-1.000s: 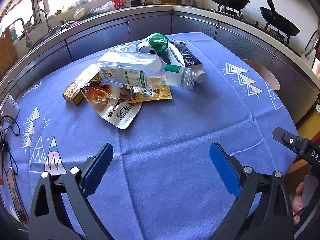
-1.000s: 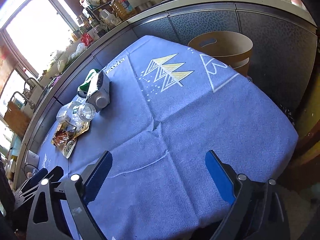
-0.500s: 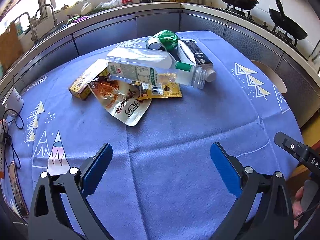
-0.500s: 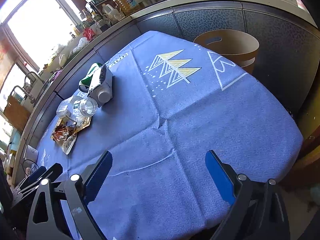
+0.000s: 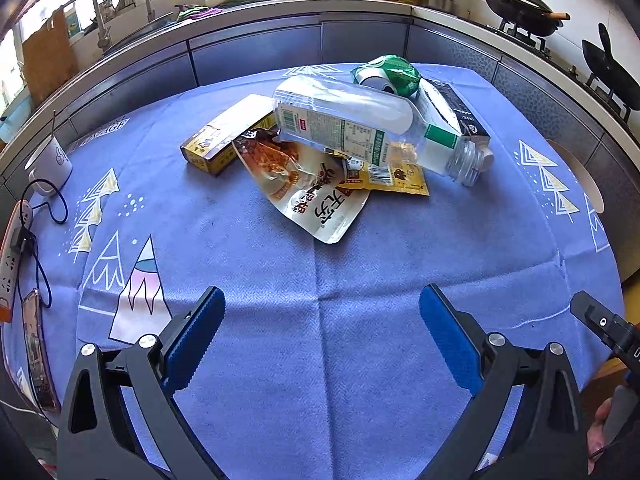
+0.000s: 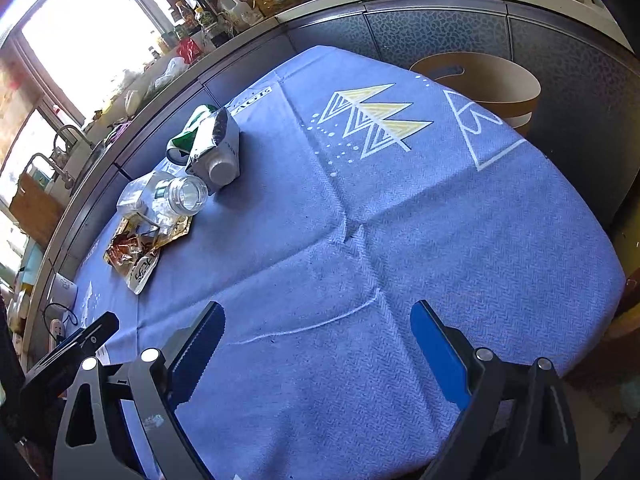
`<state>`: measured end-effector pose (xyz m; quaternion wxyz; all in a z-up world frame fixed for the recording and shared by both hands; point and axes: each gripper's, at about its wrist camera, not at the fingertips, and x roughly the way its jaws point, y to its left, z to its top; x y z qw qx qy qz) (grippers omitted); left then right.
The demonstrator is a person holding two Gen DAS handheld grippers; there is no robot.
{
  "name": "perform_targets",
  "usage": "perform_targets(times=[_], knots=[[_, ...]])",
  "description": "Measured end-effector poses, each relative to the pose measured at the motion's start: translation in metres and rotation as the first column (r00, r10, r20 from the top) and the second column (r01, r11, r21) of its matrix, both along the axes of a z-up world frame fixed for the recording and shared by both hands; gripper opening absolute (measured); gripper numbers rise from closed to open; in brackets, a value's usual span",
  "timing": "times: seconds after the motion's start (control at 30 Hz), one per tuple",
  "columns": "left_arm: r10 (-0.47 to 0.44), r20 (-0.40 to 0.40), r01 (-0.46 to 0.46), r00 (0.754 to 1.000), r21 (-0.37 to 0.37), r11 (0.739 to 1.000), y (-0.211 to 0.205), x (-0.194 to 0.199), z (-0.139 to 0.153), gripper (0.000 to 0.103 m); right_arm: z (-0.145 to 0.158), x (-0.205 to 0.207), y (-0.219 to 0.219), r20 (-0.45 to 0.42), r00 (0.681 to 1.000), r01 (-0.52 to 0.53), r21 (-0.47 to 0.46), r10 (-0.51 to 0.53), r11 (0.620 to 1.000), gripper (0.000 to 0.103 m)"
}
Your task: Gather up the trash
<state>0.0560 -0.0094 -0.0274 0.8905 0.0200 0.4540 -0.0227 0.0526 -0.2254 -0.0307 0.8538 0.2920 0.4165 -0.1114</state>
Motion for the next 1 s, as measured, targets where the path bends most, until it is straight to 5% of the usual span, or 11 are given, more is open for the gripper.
perform_targets(times=[1.0], knots=[[-0.152,-0.059,0.152,0.987,-0.006,0.988,-0.047,-0.001,-0.010,0.096,-0.007,-0.005,-0.014,0.003,0.999,0.048,0.017,-0.048,0.999,0.094]])
